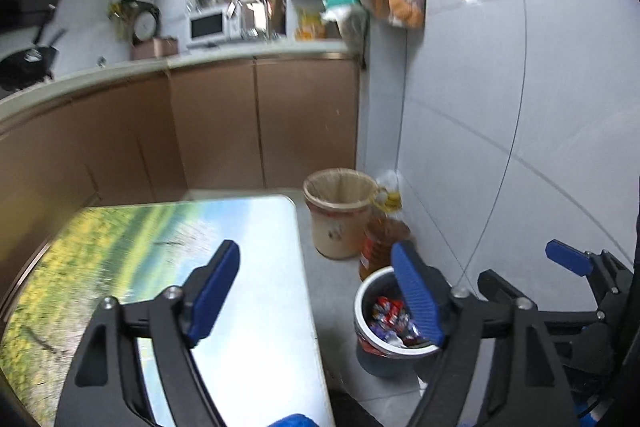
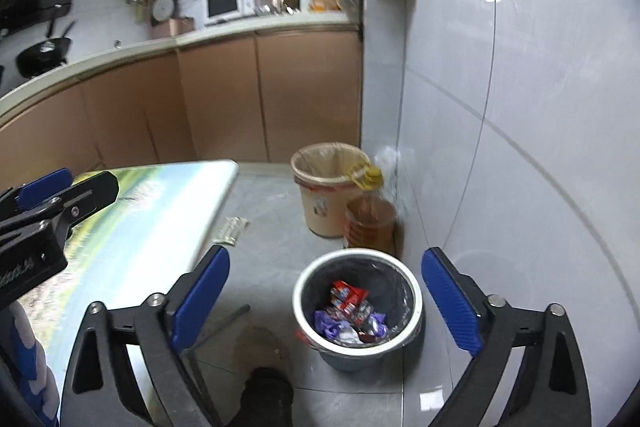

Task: Collect trash

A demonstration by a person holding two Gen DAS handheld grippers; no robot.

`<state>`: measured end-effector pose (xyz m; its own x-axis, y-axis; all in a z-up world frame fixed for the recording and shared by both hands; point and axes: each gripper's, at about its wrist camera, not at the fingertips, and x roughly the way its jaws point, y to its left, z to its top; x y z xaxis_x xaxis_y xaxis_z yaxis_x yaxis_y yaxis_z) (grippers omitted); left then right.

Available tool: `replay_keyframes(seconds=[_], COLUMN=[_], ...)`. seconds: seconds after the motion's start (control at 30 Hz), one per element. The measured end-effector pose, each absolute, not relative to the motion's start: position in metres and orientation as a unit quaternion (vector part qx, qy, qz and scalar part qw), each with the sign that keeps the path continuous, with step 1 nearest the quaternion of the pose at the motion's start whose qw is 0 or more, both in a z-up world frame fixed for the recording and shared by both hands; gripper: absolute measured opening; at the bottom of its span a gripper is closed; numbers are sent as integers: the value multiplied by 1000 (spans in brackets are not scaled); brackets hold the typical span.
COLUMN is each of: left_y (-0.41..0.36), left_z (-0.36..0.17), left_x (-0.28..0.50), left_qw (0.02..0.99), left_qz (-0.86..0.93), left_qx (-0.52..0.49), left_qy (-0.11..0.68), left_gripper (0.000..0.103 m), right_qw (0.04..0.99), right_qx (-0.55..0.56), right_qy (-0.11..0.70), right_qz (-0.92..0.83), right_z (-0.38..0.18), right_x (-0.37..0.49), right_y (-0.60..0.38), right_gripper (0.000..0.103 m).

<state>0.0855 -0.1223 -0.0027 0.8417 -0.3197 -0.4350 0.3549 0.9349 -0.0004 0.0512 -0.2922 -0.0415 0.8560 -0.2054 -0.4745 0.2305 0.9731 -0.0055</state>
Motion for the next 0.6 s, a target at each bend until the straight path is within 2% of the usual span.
replay_keyframes(seconds=[0.07,0.23,0.6], left_y=[-109,-82,-22], left_z=[7,24,39], left_x=[69,36,-19], left_qw=[967,976,987], left_qz=[-151,-126,-62], left_qx=[42,31,8], left_qy=[202,177,145], left_gripper=[87,90,91], right_qw=[967,974,982], right_qx=[20,10,-15], right_qy=[231,205,173], right_qz=[-106,-94,-72], right_z=[-30,-6,13], right_x=[38,11,-32], right_y=[-282,-258,-220], right_gripper=[98,101,102])
